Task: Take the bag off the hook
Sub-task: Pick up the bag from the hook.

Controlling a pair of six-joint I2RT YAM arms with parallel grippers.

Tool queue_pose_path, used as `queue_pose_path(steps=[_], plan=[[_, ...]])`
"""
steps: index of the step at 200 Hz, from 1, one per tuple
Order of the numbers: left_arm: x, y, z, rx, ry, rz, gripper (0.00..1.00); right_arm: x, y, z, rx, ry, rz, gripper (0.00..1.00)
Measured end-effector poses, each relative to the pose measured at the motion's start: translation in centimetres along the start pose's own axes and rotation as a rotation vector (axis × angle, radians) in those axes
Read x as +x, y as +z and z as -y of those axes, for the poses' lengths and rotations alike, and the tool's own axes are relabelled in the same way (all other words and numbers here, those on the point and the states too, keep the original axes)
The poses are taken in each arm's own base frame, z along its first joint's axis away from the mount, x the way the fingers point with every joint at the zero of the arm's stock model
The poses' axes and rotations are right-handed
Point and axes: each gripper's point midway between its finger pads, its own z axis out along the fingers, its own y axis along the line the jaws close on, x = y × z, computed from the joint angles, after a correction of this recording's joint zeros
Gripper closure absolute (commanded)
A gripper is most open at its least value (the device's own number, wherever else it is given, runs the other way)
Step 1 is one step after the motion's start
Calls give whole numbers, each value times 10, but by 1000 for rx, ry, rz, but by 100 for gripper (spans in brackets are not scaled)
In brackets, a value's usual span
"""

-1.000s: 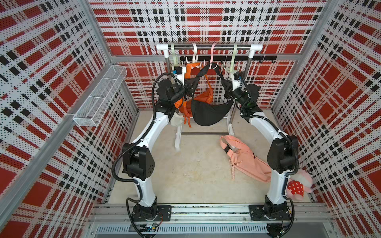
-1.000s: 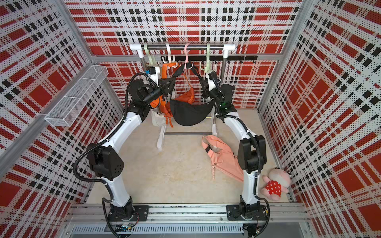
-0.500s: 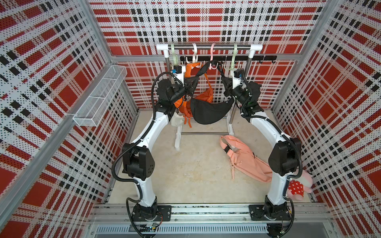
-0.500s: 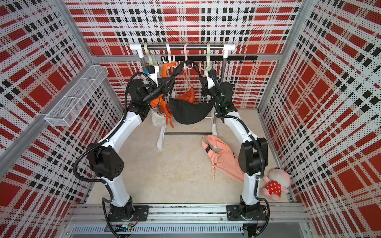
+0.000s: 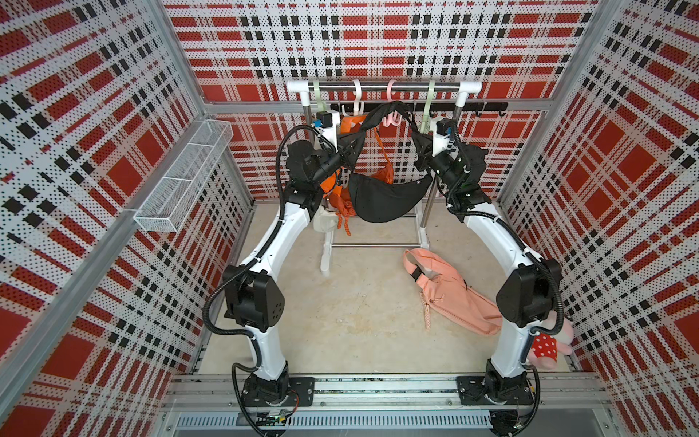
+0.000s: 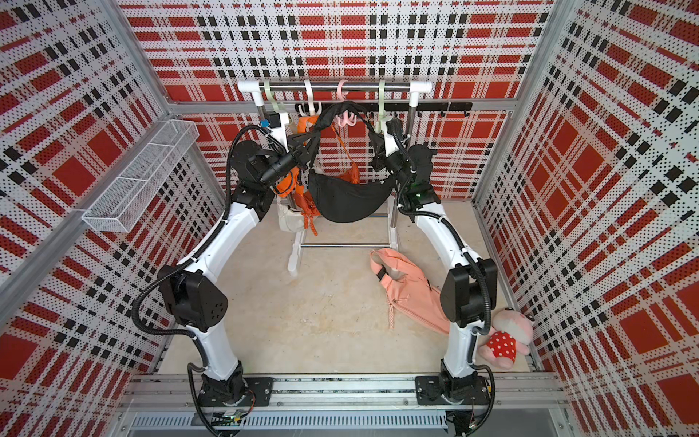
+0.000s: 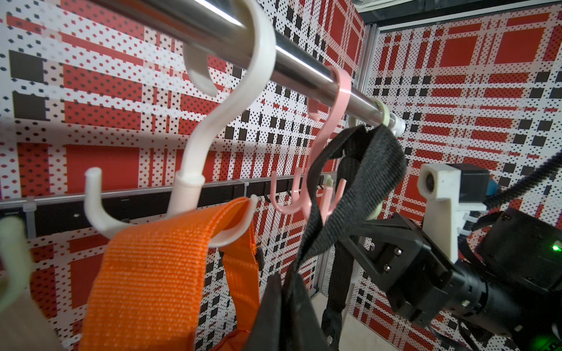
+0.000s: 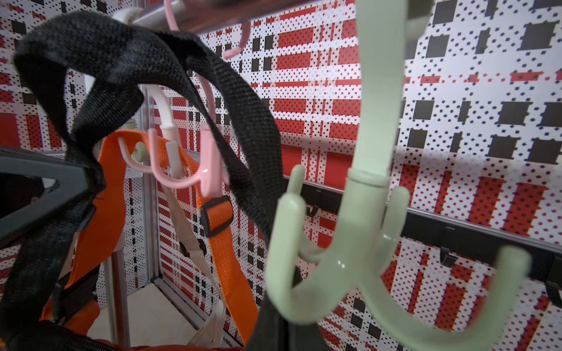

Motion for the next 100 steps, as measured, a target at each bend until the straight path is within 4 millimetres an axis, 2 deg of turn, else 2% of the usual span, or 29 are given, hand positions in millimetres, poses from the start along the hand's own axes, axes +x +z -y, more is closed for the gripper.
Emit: queue_pose_path(steps=[43, 100], plan=[[0, -1, 15, 6, 17, -16, 100, -17, -18, -25, -28, -16, 16, 100], [-2, -16, 44, 19, 15, -34, 100, -41, -41, -41, -41, -12, 42, 100]])
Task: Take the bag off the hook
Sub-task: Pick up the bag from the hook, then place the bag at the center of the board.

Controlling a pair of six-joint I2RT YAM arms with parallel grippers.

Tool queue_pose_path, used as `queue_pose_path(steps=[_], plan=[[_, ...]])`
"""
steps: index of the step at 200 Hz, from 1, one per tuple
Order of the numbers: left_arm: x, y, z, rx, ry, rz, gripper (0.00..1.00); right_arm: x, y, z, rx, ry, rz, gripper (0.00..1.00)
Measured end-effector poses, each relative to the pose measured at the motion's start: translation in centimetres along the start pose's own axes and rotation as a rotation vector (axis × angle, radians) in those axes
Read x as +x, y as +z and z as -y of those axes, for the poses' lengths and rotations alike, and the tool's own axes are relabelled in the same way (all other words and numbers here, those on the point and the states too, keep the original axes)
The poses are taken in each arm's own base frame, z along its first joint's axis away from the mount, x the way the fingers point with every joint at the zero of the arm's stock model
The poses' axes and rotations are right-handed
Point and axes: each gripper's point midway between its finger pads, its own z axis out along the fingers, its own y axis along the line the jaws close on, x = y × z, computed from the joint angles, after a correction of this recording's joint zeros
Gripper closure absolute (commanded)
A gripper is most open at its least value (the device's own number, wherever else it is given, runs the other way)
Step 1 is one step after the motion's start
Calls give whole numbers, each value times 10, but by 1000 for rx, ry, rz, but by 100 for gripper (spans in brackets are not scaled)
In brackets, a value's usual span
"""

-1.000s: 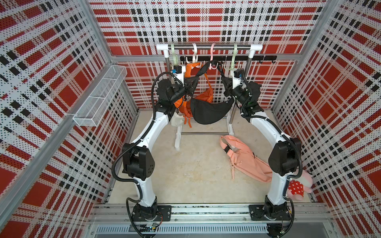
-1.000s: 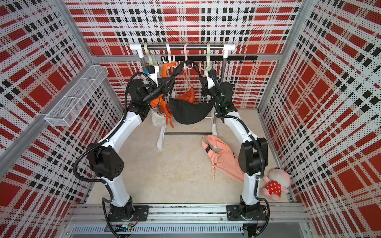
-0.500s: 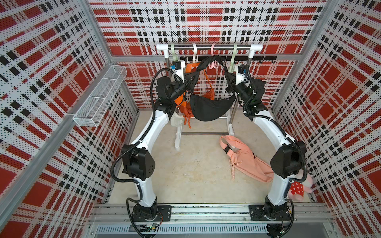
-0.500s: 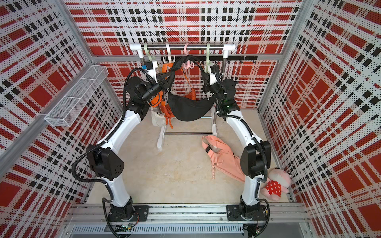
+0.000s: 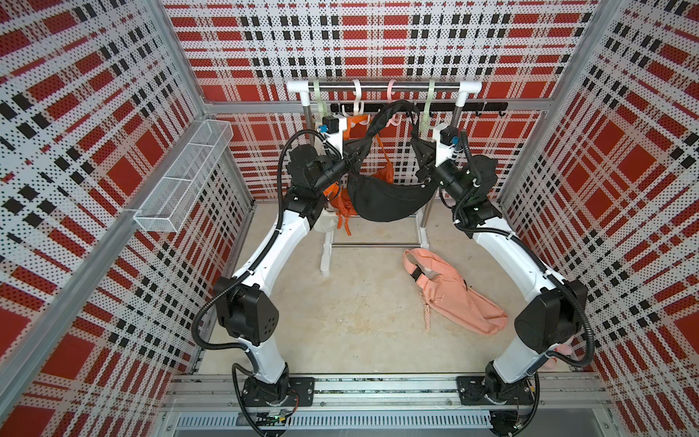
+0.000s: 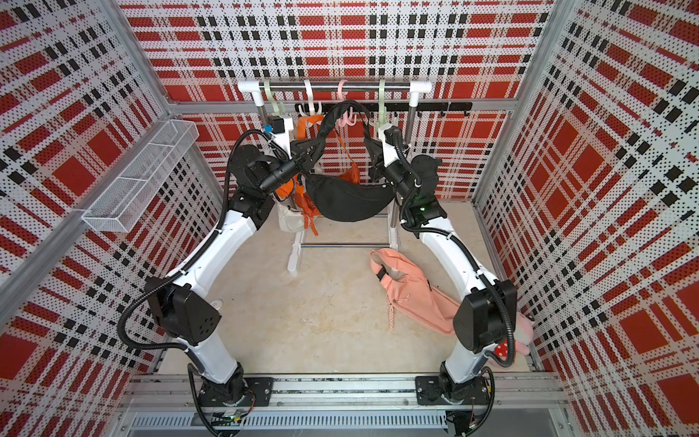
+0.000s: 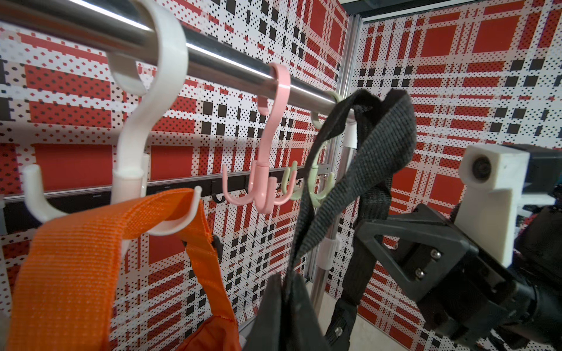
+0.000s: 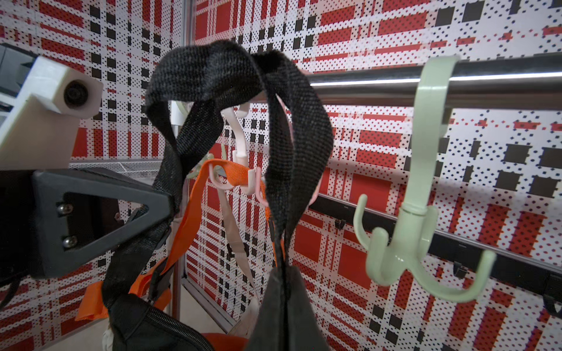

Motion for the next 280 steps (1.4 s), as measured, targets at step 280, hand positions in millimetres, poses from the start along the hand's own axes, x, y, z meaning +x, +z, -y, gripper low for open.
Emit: queue_pose_path(steps=[280], plan=[[172, -174, 129, 59, -350, -480, 100, 102, -216, -116, -66, 400, -687, 100]])
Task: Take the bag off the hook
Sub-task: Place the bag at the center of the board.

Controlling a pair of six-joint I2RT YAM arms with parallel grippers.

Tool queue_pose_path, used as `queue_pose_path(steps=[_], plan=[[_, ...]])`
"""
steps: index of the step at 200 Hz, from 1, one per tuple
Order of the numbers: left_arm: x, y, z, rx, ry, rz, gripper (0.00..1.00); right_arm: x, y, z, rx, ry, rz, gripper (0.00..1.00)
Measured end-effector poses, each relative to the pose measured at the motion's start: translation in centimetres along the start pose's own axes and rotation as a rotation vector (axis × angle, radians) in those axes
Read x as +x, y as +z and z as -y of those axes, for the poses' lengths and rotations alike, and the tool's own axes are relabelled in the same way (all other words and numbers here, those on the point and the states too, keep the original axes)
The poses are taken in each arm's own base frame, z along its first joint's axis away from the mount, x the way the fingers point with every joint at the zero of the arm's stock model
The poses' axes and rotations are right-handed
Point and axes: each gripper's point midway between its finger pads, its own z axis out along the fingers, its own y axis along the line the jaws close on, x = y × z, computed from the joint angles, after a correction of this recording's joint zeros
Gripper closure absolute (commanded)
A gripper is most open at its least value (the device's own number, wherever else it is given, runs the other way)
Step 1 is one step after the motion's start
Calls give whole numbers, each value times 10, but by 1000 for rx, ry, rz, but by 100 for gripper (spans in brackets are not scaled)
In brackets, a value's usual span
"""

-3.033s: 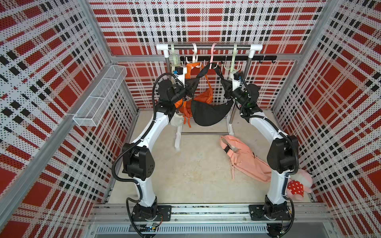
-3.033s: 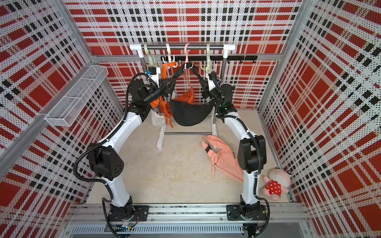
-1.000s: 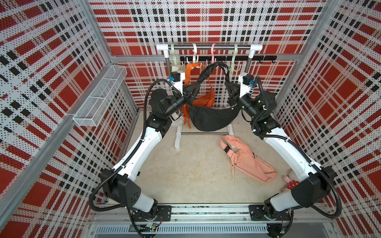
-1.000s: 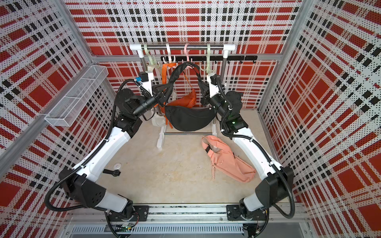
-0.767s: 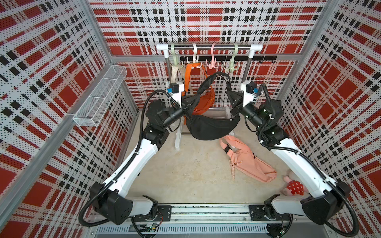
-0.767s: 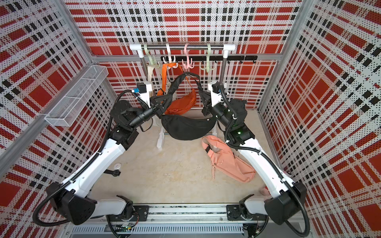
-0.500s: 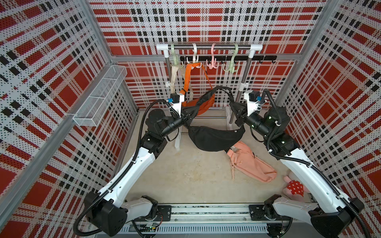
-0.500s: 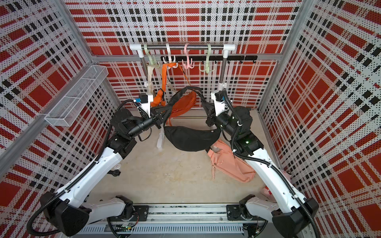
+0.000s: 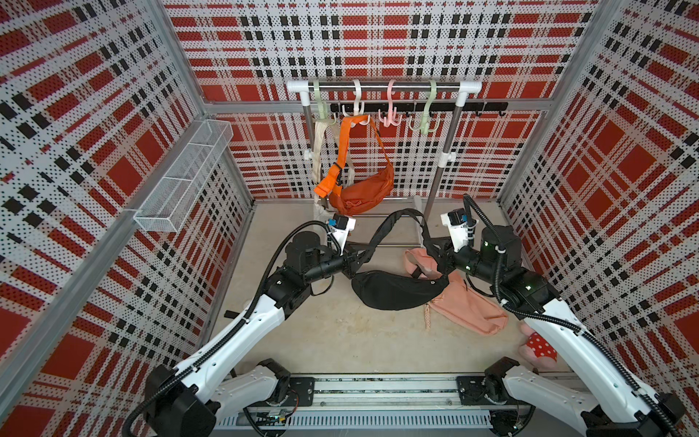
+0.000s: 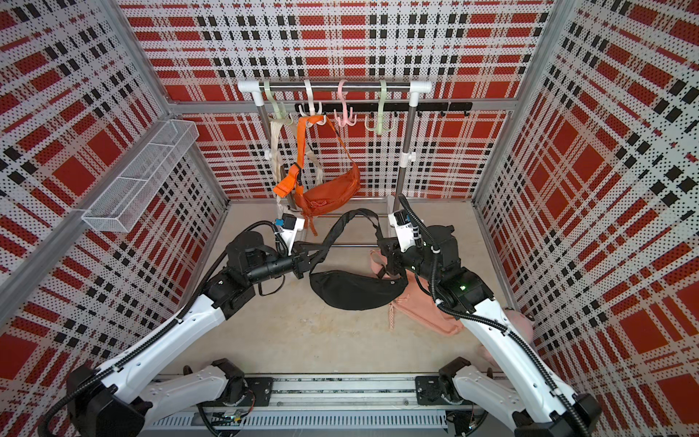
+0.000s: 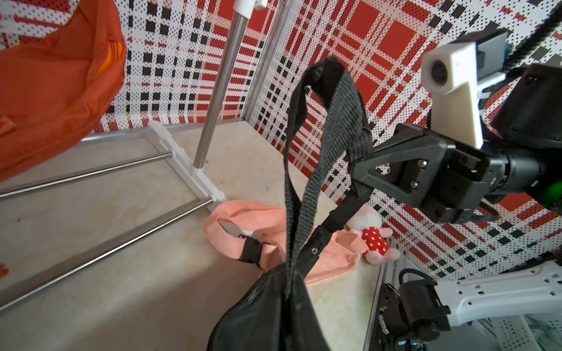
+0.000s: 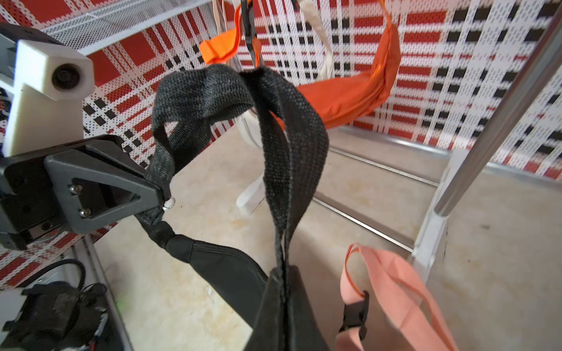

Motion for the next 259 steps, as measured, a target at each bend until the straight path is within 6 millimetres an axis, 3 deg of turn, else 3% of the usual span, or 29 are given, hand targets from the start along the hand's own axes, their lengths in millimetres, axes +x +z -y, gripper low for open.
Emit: queue_pose_path(steps=[47, 124, 146, 178, 205, 240, 259], plan=[[4, -28, 19, 22, -60, 3, 100, 22, -19, -14, -23, 66, -88, 100], [25, -42, 30, 39, -191, -75, 100, 32, -43, -25, -42, 139, -158, 100], [36, -40, 29, 41, -214, -98, 100, 34, -50, -24, -23, 147, -175, 100], [58, -26, 22, 37, -256, -160, 100, 21, -57, -17, 36, 138, -144, 100], [67, -19, 19, 36, -270, -196, 100, 30, -43, -11, 53, 148, -182, 100], [70, -19, 7, -17, -256, -178, 100, 78, -6, 10, 109, 187, -324, 100], [67, -15, -7, -77, -250, -151, 100, 88, 8, 25, 171, 189, -363, 100]])
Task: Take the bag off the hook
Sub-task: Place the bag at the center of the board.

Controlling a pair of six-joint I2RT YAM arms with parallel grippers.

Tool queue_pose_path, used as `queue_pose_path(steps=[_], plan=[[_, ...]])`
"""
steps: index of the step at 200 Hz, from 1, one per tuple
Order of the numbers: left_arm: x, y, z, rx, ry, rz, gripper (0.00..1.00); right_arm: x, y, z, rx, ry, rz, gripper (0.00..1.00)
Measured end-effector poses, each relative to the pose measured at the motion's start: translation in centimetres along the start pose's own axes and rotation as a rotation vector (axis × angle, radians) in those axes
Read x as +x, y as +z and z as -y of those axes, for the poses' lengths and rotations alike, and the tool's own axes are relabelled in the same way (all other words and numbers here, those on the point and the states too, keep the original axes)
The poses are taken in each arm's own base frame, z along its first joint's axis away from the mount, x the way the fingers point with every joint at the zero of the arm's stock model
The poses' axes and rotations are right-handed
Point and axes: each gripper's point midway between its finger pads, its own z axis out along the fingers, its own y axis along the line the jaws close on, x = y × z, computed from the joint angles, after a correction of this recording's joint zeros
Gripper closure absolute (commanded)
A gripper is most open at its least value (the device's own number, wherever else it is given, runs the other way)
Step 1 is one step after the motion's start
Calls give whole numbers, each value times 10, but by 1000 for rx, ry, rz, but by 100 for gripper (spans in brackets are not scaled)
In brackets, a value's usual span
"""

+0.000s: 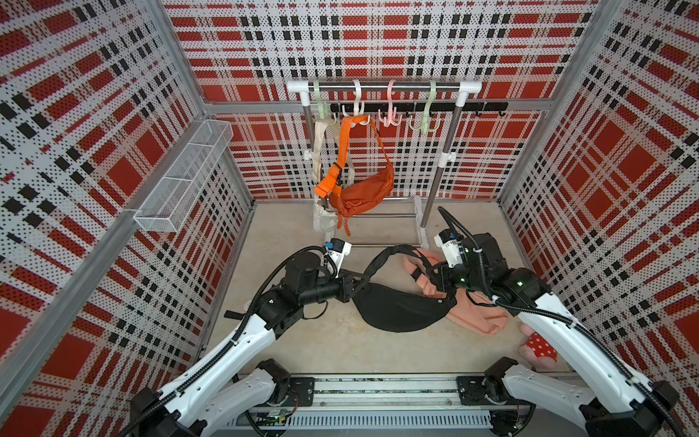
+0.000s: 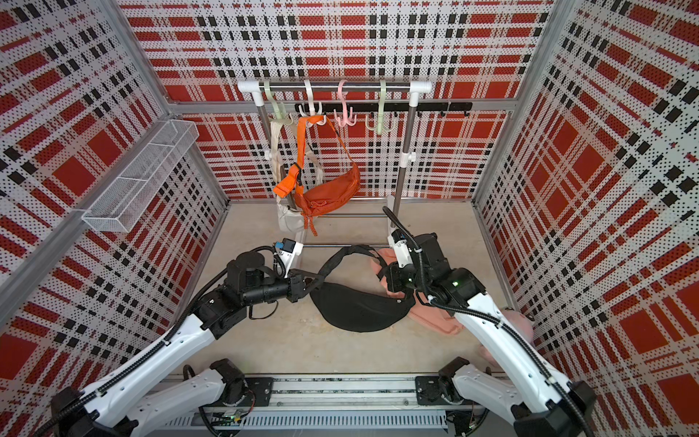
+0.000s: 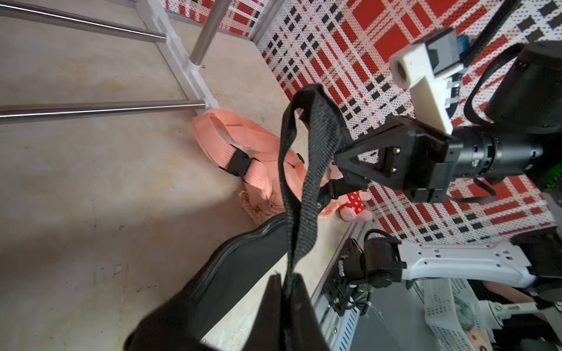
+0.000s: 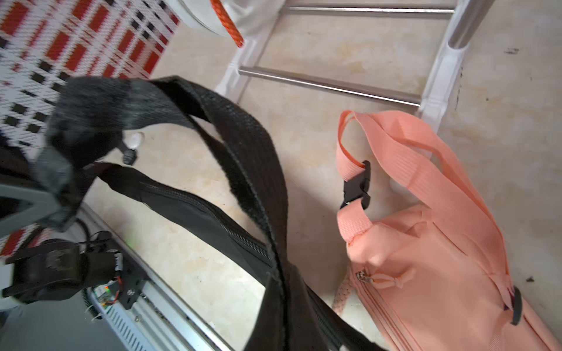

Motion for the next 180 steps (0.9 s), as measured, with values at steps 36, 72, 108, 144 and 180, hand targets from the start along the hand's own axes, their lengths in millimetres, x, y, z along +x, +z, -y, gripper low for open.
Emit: queue_pose_path(steps=[36, 72, 108, 144, 180], plan=[[-13, 16, -25, -45, -19, 69, 100, -32, 18, 12, 96, -24, 41, 100], [8, 36, -58, -94, -82, 32, 100, -54, 40, 17, 131, -58, 58, 100], [34, 41, -74, -107, -131, -17, 100, -46, 57, 18, 118, -66, 30, 100], [66, 41, -88, -120, -187, -75, 100, -32, 65, 21, 111, -61, 0, 100], [67, 42, -90, -116, -190, -77, 100, -31, 67, 22, 110, -54, 3, 100]])
